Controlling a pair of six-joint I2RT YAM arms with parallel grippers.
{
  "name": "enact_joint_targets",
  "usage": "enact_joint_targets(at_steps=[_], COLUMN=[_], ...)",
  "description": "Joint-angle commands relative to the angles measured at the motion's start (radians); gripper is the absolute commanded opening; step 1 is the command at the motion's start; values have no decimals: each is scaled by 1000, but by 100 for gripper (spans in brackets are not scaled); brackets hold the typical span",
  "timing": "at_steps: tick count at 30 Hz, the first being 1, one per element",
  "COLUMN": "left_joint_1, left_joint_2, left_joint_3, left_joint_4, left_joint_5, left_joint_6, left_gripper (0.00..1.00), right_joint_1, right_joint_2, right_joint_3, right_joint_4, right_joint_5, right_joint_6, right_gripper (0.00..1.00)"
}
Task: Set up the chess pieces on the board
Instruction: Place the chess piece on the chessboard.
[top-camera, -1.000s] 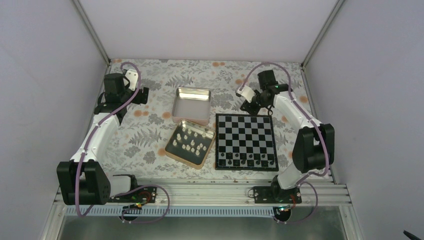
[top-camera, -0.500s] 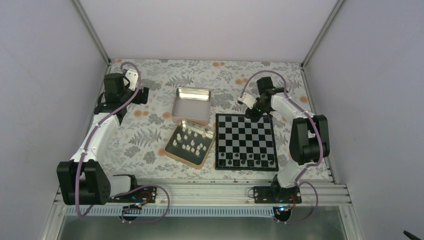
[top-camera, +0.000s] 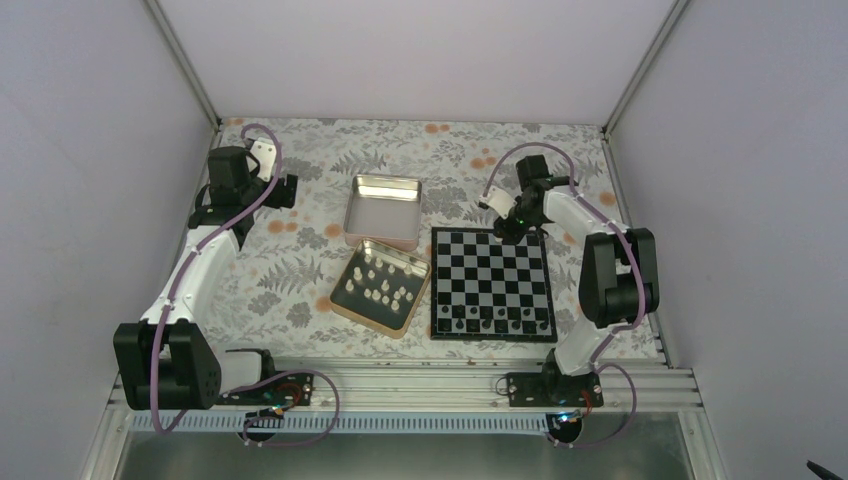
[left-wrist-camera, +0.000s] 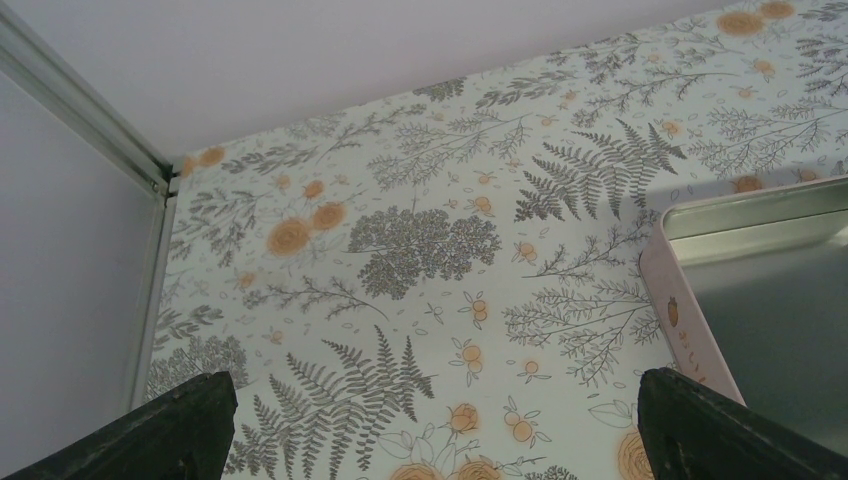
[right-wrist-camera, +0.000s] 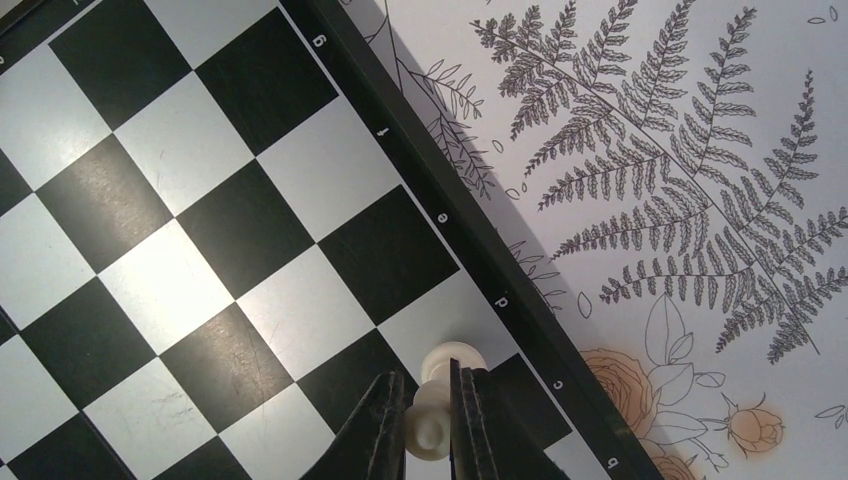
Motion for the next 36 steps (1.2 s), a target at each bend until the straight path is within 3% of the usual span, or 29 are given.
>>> enact_joint_targets(at_steps=[1,36], left_joint_1=[5,4], left_joint_2=[8,11], left_joint_3=[-5,-5], left_joint_4=[14,14], left_joint_5=[2,4], left_joint_6=[5,6], left_gripper=[100,100], right_joint_1=[-8,-22], right_joint_2=[13,29], right_joint_3=[-11,-9], right_joint_4=[20,20], right_joint_5=[-15,-89], right_joint_6=[-12,-15], right_gripper=[4,4])
